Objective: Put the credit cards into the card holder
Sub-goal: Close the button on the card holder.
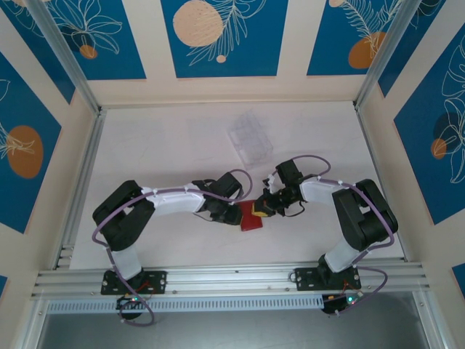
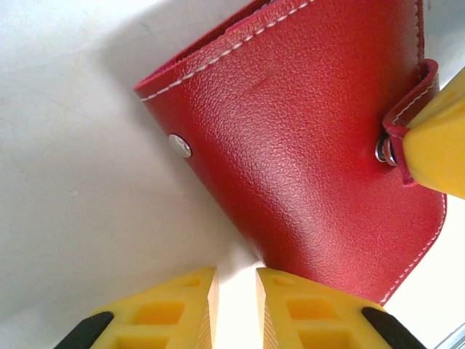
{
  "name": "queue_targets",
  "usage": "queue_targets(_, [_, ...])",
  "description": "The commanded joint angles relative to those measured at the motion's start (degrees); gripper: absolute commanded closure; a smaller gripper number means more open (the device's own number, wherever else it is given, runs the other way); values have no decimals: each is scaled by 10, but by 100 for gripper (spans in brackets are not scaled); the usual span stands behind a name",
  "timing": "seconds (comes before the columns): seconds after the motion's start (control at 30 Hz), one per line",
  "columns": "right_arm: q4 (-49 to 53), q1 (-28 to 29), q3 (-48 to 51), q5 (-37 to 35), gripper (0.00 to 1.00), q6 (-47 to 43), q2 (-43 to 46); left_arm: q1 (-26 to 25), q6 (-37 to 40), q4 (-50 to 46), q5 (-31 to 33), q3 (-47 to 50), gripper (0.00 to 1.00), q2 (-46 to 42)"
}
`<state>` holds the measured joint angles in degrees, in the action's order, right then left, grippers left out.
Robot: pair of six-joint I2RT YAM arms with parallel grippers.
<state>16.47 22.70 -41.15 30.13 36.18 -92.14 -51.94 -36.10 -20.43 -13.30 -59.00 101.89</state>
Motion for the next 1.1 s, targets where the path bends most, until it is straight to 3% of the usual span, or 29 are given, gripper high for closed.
queue_targets(0.0, [20, 10, 3, -28, 100, -9, -18, -6, -1, 22, -11, -21, 79, 13])
queue_targets(0.37, [49, 31, -3, -103, 100, -8, -34, -5, 0, 17, -7, -28, 79, 15])
queue_targets(0.57, [83, 39, -46, -99, 98, -11, 32, 0, 6, 5, -9, -42, 79, 10])
queue_targets(0.7, [132, 39, -110, -100, 68, -28, 61, 18, 6, 1, -12, -41, 78, -7])
queue_targets(0.9, [161, 37, -145, -121, 42, -43, 101, 63, 15, -9, -17, -15, 73, -70])
queue_targets(0.93, [163, 38, -145, -135, 36, -44, 111, 72, 17, -11, -20, -9, 72, -84])
queue_targets(0.97, [164, 38, -143, -153, 24, -45, 126, 84, 21, -9, -25, 1, 70, -104])
queue_targets(1.0, [160, 38, -136, -174, 1, -46, 145, 97, 25, -4, -28, 14, 67, -130])
queue_targets(1.07, [155, 36, -121, -242, 1, -43, 189, 121, 35, 16, -21, 47, 48, -193])
